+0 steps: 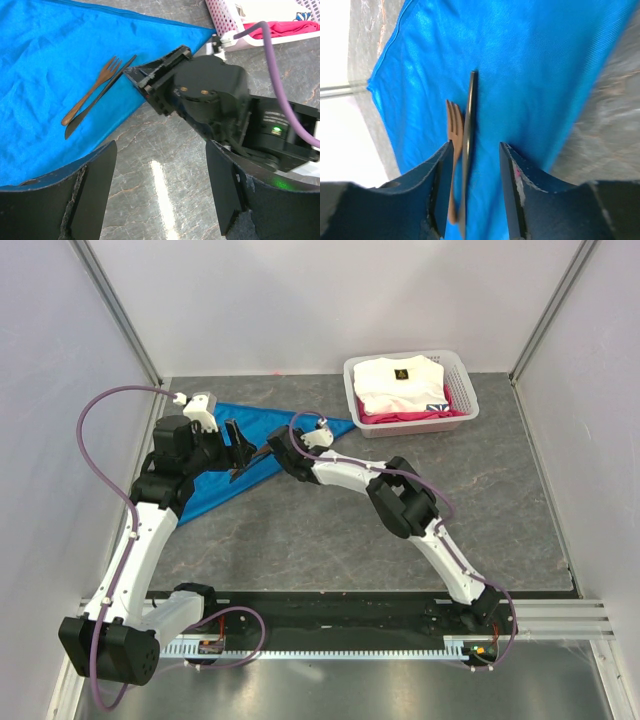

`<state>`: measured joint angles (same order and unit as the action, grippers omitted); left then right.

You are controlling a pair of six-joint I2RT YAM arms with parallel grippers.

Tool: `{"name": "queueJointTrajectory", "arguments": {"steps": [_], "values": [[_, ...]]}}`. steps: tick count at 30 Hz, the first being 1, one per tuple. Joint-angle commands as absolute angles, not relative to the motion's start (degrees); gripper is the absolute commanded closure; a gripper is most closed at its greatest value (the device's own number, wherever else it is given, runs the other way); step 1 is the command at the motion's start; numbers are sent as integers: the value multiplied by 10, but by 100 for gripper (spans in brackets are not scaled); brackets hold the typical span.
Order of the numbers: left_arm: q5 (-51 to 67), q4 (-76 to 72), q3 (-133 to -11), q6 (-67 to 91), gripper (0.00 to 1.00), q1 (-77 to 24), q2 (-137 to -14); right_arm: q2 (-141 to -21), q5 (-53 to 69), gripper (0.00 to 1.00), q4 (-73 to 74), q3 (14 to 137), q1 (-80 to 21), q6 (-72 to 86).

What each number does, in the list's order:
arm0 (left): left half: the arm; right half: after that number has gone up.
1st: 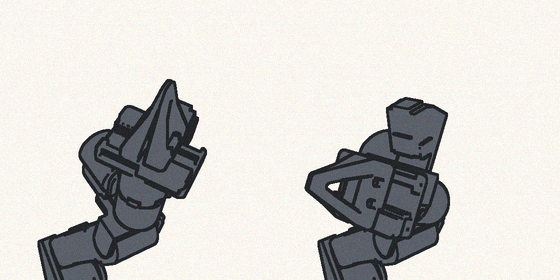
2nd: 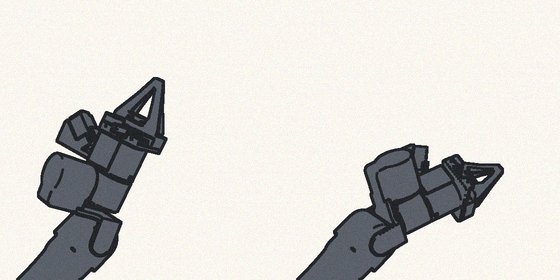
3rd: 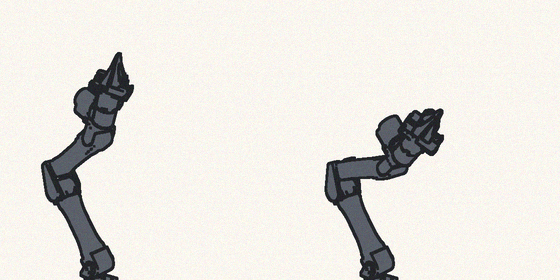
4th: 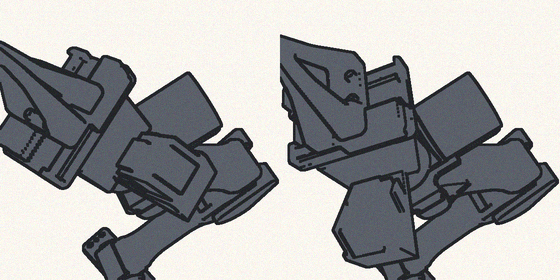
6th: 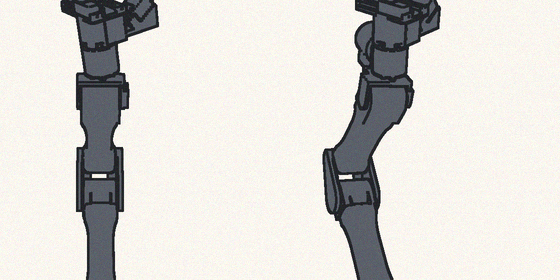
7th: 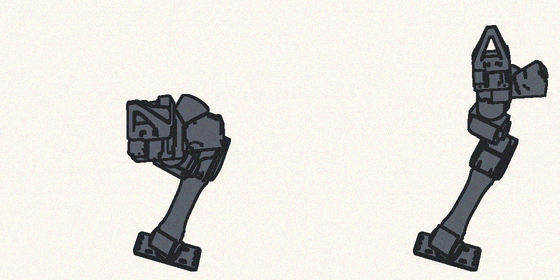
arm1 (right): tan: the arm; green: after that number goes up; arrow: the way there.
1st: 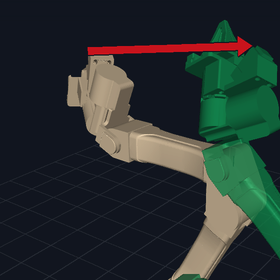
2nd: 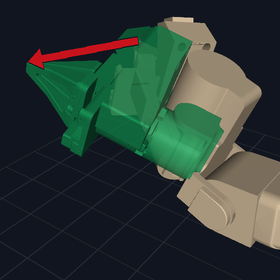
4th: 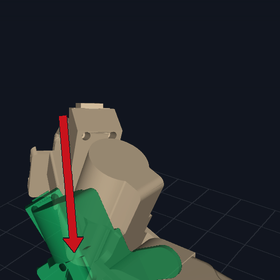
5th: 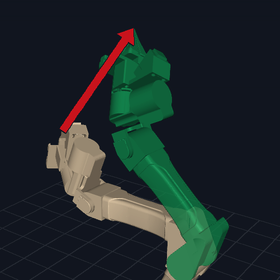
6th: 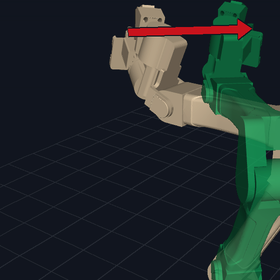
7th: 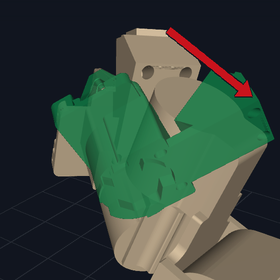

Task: Fold the napkin, place the utensils inside, and roll it up
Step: Place the utensil onto the napkin

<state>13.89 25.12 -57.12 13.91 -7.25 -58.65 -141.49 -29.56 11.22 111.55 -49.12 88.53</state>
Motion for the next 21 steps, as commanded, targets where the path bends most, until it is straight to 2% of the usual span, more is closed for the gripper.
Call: {"name": "queueJointTrajectory", "arguments": {"steps": [1,6,12,21], "values": [[152,228,-570,136,21,-74,-582,-1298,-323,49,55,1034,-474,805],[156,228,-571,137,21,-74,-584,-1215,-350,46,40,920,-438,730],[163,227,-570,140,21,-74,-592,-1152,-351,47,13,821,-385,722],[167,223,-568,141,21,-74,-602,-1208,-280,57,-30,838,-358,714]]}}
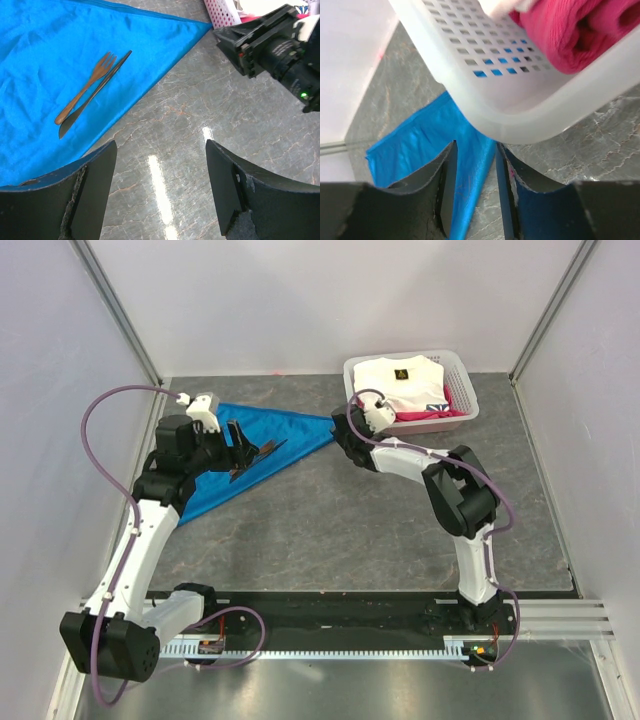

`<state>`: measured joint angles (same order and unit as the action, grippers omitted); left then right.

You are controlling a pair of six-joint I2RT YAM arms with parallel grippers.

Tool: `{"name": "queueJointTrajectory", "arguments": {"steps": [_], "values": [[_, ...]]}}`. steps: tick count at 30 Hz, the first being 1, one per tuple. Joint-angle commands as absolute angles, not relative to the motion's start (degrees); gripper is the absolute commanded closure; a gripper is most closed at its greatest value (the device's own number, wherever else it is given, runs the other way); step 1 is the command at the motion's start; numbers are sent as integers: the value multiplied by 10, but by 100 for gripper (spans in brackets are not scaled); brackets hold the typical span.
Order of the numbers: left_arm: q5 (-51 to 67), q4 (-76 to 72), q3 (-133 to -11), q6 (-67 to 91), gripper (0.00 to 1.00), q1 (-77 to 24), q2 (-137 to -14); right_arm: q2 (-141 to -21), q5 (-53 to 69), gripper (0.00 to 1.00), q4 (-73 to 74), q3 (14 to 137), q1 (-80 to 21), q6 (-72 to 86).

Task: Fold the napkin, place the utensils inside, and roll it up
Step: Place the utensil onto the napkin, then fold the napkin

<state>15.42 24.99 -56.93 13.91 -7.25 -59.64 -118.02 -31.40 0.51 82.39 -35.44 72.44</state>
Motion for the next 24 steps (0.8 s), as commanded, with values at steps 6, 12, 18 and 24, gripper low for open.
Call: {"name": "queueJointTrajectory", "arguments": {"steps": [6,12,18,24], "values": [[169,223,-569,141,21,-74,-606,-1252,-261,60,-39,855,-359,725],[171,223,-570,142,21,-74,-607,-1274,-263,60,-41,871,-358,722],[173,223,-570,142,21,-74,-609,-1290,-262,63,-44,883,-359,722],[173,223,-570,142,21,-74,-607,-1290,-262,68,-38,875,-359,729]]}}
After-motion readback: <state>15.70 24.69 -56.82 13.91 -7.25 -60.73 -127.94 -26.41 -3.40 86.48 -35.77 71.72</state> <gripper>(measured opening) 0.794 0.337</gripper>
